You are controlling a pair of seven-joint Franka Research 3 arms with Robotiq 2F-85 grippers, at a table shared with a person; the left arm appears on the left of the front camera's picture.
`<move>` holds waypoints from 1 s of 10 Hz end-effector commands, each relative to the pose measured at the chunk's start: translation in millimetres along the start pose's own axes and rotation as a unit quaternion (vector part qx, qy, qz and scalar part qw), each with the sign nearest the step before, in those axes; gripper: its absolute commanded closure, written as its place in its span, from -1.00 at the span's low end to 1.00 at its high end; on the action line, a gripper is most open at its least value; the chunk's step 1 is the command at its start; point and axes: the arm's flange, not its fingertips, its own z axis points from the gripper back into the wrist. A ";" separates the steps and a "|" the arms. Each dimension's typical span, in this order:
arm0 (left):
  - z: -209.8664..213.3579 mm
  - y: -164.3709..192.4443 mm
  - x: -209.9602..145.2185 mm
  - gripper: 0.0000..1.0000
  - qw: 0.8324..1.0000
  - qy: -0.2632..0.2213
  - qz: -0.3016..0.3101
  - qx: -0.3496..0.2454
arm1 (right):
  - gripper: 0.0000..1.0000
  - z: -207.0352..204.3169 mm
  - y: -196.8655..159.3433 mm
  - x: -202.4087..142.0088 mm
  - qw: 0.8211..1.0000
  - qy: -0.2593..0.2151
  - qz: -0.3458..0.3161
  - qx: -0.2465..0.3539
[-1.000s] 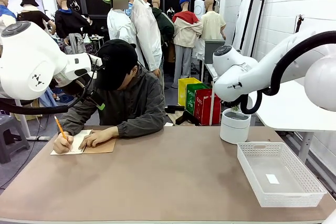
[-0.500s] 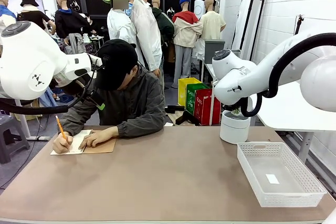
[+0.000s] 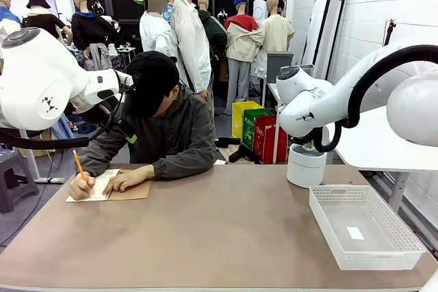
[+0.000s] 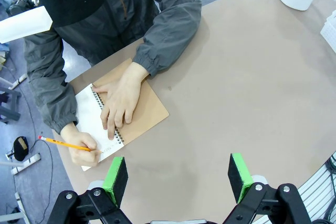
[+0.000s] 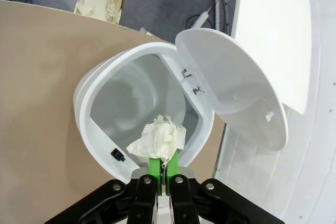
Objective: Sort the paper based on its condition.
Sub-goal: If a person hands you a paper, place it in the Organizing basket , and if it's crumpled, put it in the Trash can.
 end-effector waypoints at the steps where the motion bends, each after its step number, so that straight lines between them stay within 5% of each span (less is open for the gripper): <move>1: 1.0 1.1 0.1 -1.00 1.000 0.003 0.001 -0.001 | 0.35 -3.5 -0.5 10.0 1.000 0.009 0.003 -0.017; 4: 1.0 1.1 0.1 -1.00 1.000 0.003 0.001 -0.001 | -0.85 -3.5 0.7 8.9 1.000 0.008 0.000 -0.016; 5: 1.0 1.1 0.1 -1.00 1.000 0.003 0.001 -0.001 | -1.00 -1.7 0.6 8.7 1.000 0.007 -0.001 -0.014; 10: 1.0 1.1 0.1 -1.00 1.000 0.003 0.001 -0.001 | -1.00 24.6 -0.8 5.9 1.000 0.006 -0.008 -0.003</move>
